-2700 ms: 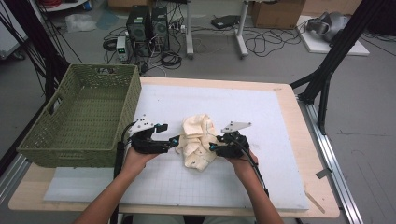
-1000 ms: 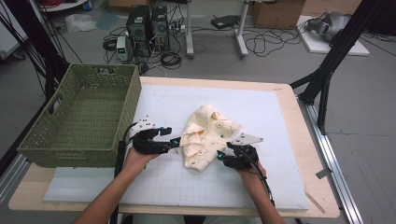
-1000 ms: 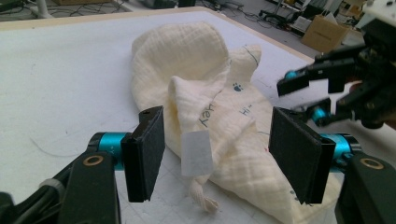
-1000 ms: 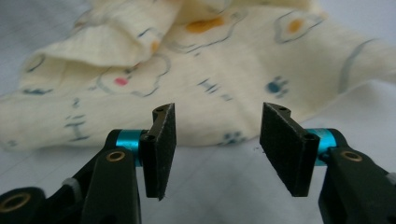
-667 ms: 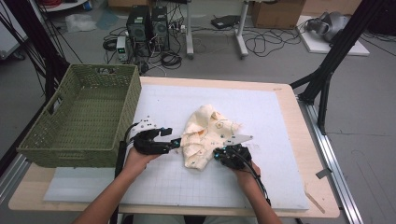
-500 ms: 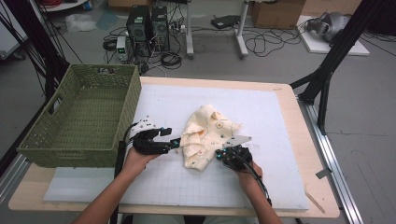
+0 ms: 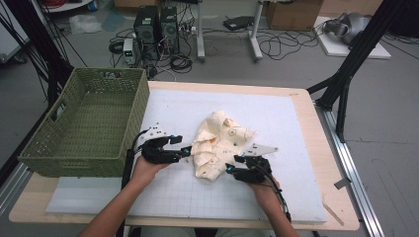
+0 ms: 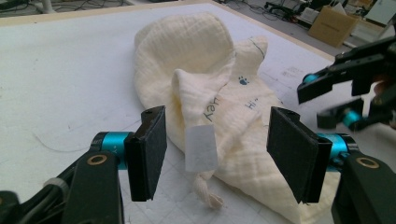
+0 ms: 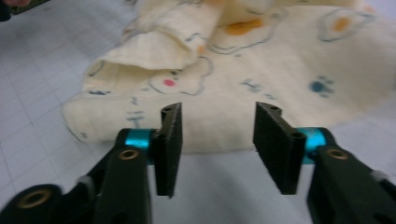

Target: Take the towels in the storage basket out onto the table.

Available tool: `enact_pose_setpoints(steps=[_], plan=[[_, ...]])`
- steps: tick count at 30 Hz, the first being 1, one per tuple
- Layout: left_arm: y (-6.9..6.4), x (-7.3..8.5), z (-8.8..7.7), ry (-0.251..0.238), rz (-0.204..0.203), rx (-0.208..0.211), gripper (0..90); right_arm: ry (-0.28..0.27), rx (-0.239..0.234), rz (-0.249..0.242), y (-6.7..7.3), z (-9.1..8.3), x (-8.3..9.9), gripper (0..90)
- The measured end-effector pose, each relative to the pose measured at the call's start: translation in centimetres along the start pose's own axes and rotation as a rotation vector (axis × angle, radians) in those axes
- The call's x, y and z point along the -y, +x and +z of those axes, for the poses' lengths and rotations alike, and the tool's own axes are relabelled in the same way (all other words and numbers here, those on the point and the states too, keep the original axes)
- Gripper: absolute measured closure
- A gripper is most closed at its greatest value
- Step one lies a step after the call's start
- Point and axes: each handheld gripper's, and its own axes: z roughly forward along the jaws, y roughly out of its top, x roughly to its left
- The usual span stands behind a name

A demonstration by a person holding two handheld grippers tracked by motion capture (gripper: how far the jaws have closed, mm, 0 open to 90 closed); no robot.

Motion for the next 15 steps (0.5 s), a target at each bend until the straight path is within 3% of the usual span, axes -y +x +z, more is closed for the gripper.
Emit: enact_pose_setpoints(steps=[2, 4, 6, 9, 12, 15], plan=[[0.0, 0.0, -0.1, -0.001, -0.006, 0.000, 38.1, 0.038, 0.027, -0.025, 0.7, 1.2, 0.0, 43.5], [0.0, 0.0, -0.1, -0.001, -0.002, 0.001, 38.2, 0.041, 0.052, -0.011, 0.9, 1.8, 0.1, 43.8], [0.0, 0.0, -0.1, -0.002, -0.001, 0.001, 38.2, 0.037, 0.062, -0.004, 0.8, 1.9, 0.0, 52.6], [0.0, 0.0, 0.0, -0.001, -0.001, 0.002, 38.2, 0.042, 0.046, -0.045, 0.8, 1.9, -0.1, 84.1], [-0.1, -0.1, -0.2, -0.003, 0.004, -0.004, 38.2, 0.067, 0.076, -0.122, 1.2, 1.7, -0.3, 87.6], [0.1, 0.0, -0.2, -0.001, -0.002, -0.008, 38.3, 0.081, 0.088, -0.117, 0.3, -0.3, -0.1, 87.1]])
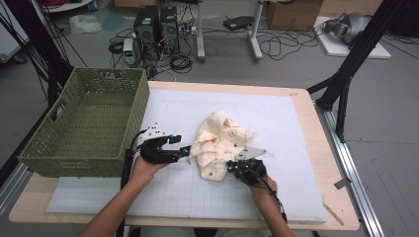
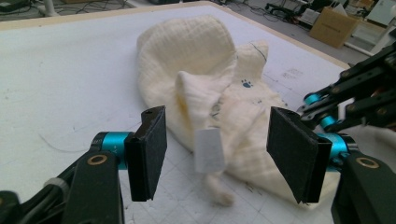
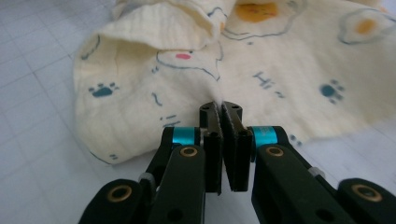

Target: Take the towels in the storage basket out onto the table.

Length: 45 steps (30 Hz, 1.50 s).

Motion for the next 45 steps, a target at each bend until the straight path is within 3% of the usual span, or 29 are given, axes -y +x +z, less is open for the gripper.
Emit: enact_pose_setpoints(steps=[3, 4, 5, 7, 9, 13, 17, 21, 25, 30, 33, 36, 38, 40, 44, 45], plan=[[-0.1, 0.0, 0.1, 0.008, 0.005, 0.001, 38.3, 0.005, 0.051, -0.022, -1.4, -2.5, 0.3, 86.4], [-0.1, 0.0, 0.1, 0.008, 0.005, 0.001, 38.3, 0.005, 0.051, -0.022, -1.4, -2.5, 0.3, 86.4], [-0.2, 0.0, 0.2, 0.009, 0.008, 0.004, 38.5, 0.006, 0.074, -0.038, -2.2, -4.1, 0.5, 85.6], [-0.3, 0.0, 0.2, 0.008, 0.010, 0.007, 39.2, 0.011, 0.066, -0.063, -2.4, -4.8, 0.8, 82.8], [-0.6, 0.0, 0.4, 0.008, 0.005, 0.024, 40.6, 0.023, 0.088, -0.080, -2.2, -4.9, 1.3, 74.9], [-1.1, -0.2, 0.6, 0.003, 0.028, 0.031, 43.4, -0.030, 0.109, -0.035, -2.6, -5.4, 1.8, 59.8], [-1.6, -0.8, 1.1, -0.004, 0.045, 0.034, 43.2, -0.132, 0.128, 0.029, -3.2, -6.4, 1.9, 47.1], [-2.2, -1.4, 2.4, 0.014, 0.055, 0.035, 41.2, -0.155, 0.175, 0.103, -4.0, -6.7, 2.5, 37.7], [-2.8, -2.2, 4.6, 0.039, 0.034, 0.035, 34.3, -0.210, 0.215, 0.152, -4.5, -7.2, 2.8, 36.0], [-4.2, -3.3, 8.0, 0.092, 0.068, 0.042, 35.3, -0.214, 0.215, 0.155, -4.9, -7.4, 3.0, 35.3], [-5.0, -3.5, 9.6, 0.128, 0.109, 0.042, 37.9, -0.208, 0.207, 0.159, -5.0, -7.4, 3.2, 35.3], [-5.4, -3.0, 10.9, 0.162, 0.140, 0.004, 44.4, -0.207, 0.203, 0.165, -5.2, -7.5, 3.3, 35.3], [-5.3, -2.7, 11.3, 0.200, 0.178, -0.042, 61.9, -0.209, 0.198, 0.169, -5.2, -7.6, 3.3, 35.3], [-4.8, -2.6, 11.2, 0.202, 0.168, -0.051, 81.2, -0.206, 0.196, 0.168, -5.2, -7.6, 3.4, 35.3], [-4.0, -3.0, 10.0, 0.164, 0.125, -0.051, 86.6, -0.205, 0.195, 0.173, -5.2, -7.6, 3.5, 35.3], [-3.4, -3.3, 8.8, 0.130, 0.095, -0.051, 86.7, -0.202, 0.196, 0.173, -5.3, -7.6, 3.5, 35.5]])
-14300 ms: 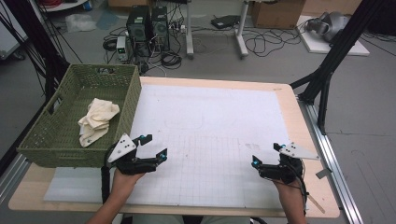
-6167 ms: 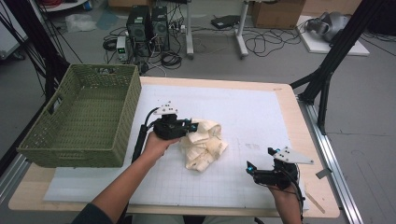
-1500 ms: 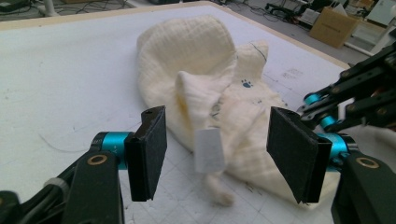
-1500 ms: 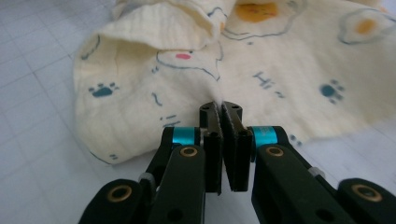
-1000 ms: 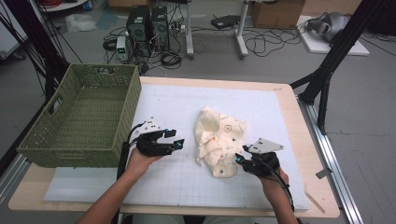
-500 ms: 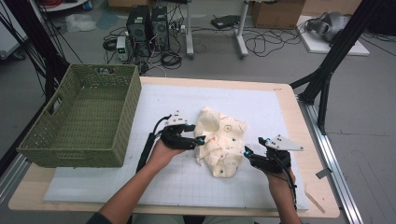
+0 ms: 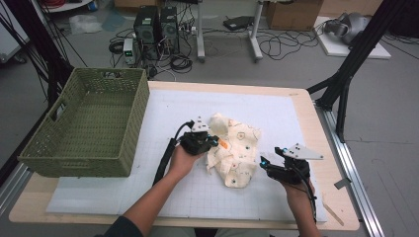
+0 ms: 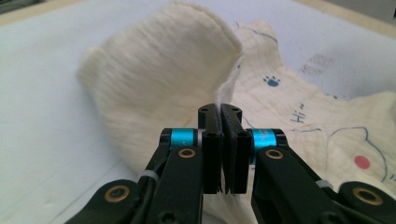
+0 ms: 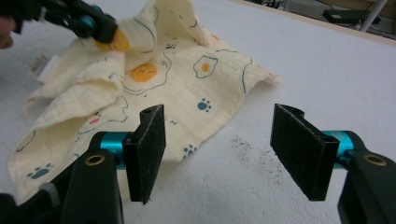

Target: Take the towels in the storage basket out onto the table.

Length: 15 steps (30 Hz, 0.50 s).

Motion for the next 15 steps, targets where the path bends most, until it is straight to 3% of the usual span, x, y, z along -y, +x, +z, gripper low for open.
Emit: enact_pose_setpoints(steps=[2, 3, 4, 6, 7, 8, 15], plan=[[0.7, 0.3, -1.6, -0.011, -0.010, -0.020, 86.6, 0.006, -0.001, 0.002, 0.1, 0.0, 0.1, 36.0], [0.7, 0.3, -1.6, -0.011, -0.010, -0.020, 86.6, 0.006, -0.001, 0.002, 0.1, 0.0, 0.1, 36.0], [1.6, 1.1, -3.3, -0.028, -0.032, -0.054, 86.5, 0.013, -0.003, 0.000, 0.1, 0.2, 0.1, 36.3], [2.5, 1.9, -4.9, -0.034, -0.058, -0.082, 86.4, 0.021, -0.007, 0.007, 0.3, 0.4, 0.1, 36.4], [2.5, 1.9, -4.9, -0.034, -0.058, -0.082, 86.4, 0.021, -0.007, 0.007, 0.3, 0.4, 0.1, 36.4], [3.3, 2.7, -6.3, -0.027, -0.075, -0.118, 86.4, 0.031, -0.004, 0.008, 0.6, 0.8, 0.1, 36.7], [4.7, 5.2, -8.8, 0.009, -0.106, -0.165, 86.5, 0.087, -0.010, -0.008, 1.6, 2.3, -0.1, 40.1]])
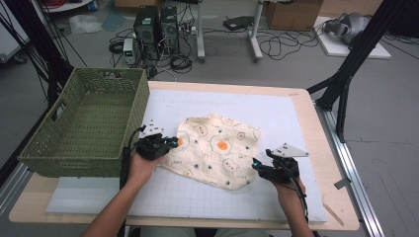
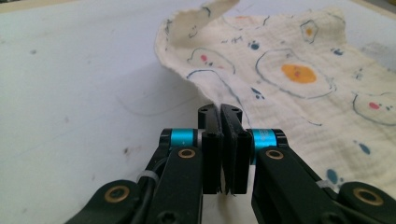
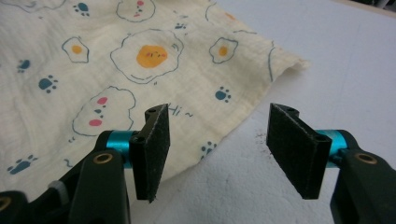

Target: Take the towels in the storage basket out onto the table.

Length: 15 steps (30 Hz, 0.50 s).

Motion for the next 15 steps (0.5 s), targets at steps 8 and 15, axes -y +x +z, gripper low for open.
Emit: enact_pose_setpoints(steps=[8, 15], plan=[[0.5, 0.9, 0.2, 0.015, -0.004, -0.021, 86.5, 0.119, -0.086, -0.015, 1.1, 2.8, 0.5, 48.5], [0.6, 1.1, 0.4, 0.009, -0.010, -0.025, 86.5, 0.155, -0.086, -0.116, 1.4, 3.8, 0.0, 88.5]])
